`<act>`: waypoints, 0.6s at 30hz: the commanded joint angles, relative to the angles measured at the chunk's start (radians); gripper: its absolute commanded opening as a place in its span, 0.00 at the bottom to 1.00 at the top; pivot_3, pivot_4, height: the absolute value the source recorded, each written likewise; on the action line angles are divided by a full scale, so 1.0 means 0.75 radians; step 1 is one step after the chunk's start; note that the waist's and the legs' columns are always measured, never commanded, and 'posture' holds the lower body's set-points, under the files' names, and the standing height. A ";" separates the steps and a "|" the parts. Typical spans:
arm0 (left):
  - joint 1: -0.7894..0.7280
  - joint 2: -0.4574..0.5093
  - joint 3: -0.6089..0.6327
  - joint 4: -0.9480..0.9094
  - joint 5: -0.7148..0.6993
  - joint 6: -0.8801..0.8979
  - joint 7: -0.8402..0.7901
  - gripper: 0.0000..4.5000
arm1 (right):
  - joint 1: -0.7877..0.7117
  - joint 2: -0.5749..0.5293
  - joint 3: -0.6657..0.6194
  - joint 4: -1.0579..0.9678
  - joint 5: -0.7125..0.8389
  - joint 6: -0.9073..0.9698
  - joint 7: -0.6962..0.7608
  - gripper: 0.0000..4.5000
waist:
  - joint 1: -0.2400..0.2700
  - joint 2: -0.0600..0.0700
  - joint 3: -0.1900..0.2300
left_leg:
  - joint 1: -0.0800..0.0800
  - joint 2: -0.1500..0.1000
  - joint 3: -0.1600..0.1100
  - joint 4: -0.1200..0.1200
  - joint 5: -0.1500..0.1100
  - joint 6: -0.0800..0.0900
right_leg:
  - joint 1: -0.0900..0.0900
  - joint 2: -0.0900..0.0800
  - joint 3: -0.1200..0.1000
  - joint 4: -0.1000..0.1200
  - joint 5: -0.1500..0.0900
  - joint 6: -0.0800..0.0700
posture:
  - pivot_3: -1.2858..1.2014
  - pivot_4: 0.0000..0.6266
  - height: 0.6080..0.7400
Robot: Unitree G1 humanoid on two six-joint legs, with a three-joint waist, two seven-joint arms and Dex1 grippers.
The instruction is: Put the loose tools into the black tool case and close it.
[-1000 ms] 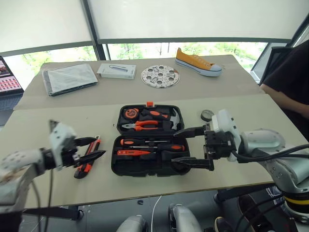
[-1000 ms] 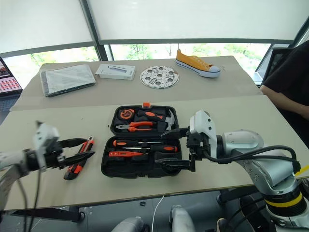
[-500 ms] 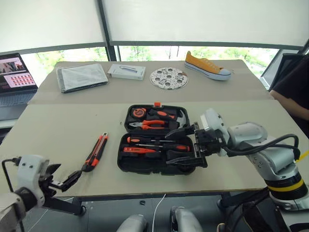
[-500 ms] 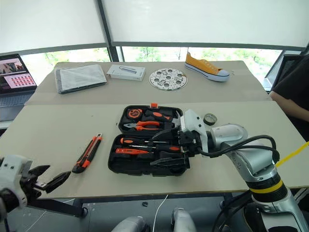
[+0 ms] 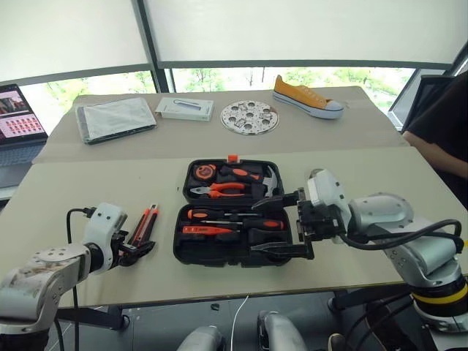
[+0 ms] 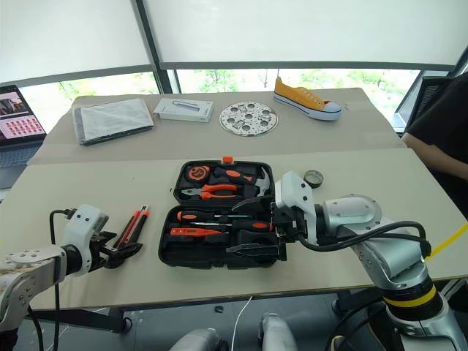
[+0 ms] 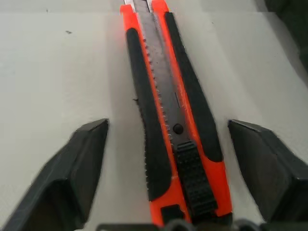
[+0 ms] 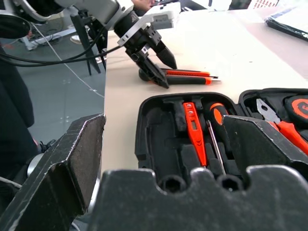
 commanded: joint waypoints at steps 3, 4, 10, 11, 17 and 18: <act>0.002 0.046 0.013 0.131 0.013 -0.094 -0.085 0.41 | 0.037 -0.046 -0.086 -0.076 0.040 0.016 -0.022 1.00 | -0.003 0.004 -0.003 | 0.001 0.001 0.000 -0.001 0.000 -0.001 | 0.000 0.000 0.000 0.001 -0.005 0.008 | 0.52 0.24 0.98; -0.034 0.064 0.038 0.146 -0.005 -0.155 -0.138 0.39 | 0.050 -0.057 -0.093 -0.083 0.044 0.024 -0.022 1.00 | -0.003 0.004 -0.003 | 0.001 0.001 0.000 -0.001 0.001 -0.001 | 0.000 0.000 0.000 0.001 -0.005 0.008 | 0.52 0.24 0.98; -0.201 0.278 -0.066 0.093 -0.074 -0.582 -0.734 0.39 | 0.147 -0.132 -0.145 -0.143 0.079 0.060 -0.016 1.00 | 0.007 -0.006 0.003 | -0.006 0.001 -0.004 0.002 0.001 -0.001 | -0.004 0.000 -0.003 -0.001 0.000 -0.001 | 0.52 0.24 0.98; -0.227 0.318 -0.122 0.091 -0.068 -0.655 -0.848 0.39 | 0.166 -0.142 -0.150 -0.155 0.068 0.049 -0.022 1.00 | 0.007 -0.006 0.003 | -0.008 0.000 -0.004 0.003 0.001 -0.001 | -0.005 0.000 -0.004 -0.001 0.000 -0.001 | 0.52 0.24 0.98; -0.467 0.389 -0.535 0.184 0.111 -0.931 -1.257 0.39 | 0.252 -0.159 -0.180 -0.216 0.047 0.042 -0.084 1.00 | -0.012 -0.006 0.003 | -0.008 -0.002 0.000 0.001 0.000 0.002 | -0.007 -0.001 -0.005 -0.004 0.000 -0.001 | 0.52 0.24 0.98; -0.515 0.373 -0.607 0.199 0.142 -0.955 -1.308 0.39 | 0.266 -0.158 -0.188 -0.231 0.050 0.047 -0.101 1.00 | -0.012 -0.006 0.004 | -0.009 -0.001 0.000 0.001 0.000 0.002 | -0.007 -0.001 -0.005 -0.007 0.000 -0.001 | 0.52 0.24 0.98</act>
